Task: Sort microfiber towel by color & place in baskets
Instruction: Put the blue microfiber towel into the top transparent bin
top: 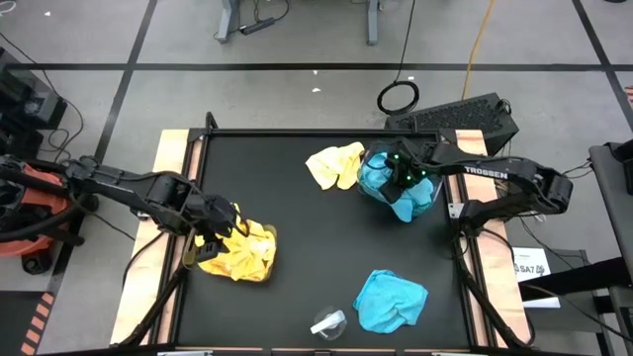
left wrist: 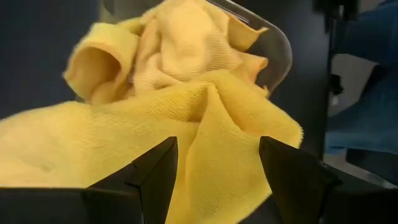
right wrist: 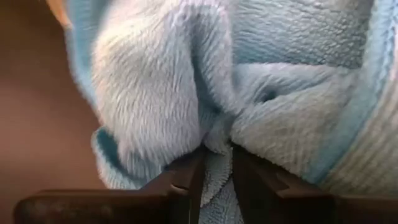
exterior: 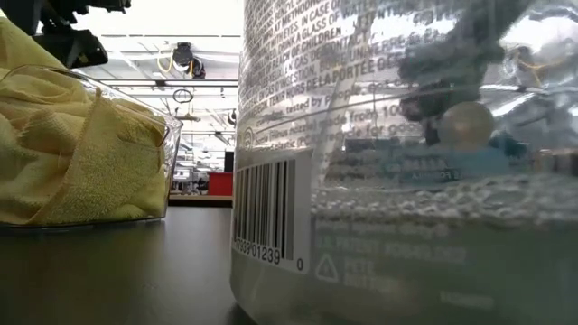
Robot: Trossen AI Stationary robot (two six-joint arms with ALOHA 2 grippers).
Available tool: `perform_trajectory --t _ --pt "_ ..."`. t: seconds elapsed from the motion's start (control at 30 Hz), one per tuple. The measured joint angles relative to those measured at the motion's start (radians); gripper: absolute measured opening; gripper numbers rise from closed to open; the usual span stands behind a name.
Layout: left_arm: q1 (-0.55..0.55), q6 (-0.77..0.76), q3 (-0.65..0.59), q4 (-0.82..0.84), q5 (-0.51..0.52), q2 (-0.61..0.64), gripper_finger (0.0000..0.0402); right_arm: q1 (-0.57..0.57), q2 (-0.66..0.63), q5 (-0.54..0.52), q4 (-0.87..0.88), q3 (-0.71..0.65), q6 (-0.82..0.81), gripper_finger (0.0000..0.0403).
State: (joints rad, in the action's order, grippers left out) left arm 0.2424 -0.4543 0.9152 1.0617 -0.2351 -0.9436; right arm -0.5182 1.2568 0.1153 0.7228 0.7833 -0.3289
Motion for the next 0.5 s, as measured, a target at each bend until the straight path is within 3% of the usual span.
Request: perform_trajectory --t 0.3,0.5 --pt "0.000 0.021 -0.125 -0.081 0.007 0.000 0.0234 0.003 -0.062 0.019 0.217 0.216 0.070 0.0075" --pt "0.000 0.008 -0.220 -0.143 0.000 -0.001 0.0234 0.003 -0.114 0.019 0.272 0.375 0.112 0.0075"
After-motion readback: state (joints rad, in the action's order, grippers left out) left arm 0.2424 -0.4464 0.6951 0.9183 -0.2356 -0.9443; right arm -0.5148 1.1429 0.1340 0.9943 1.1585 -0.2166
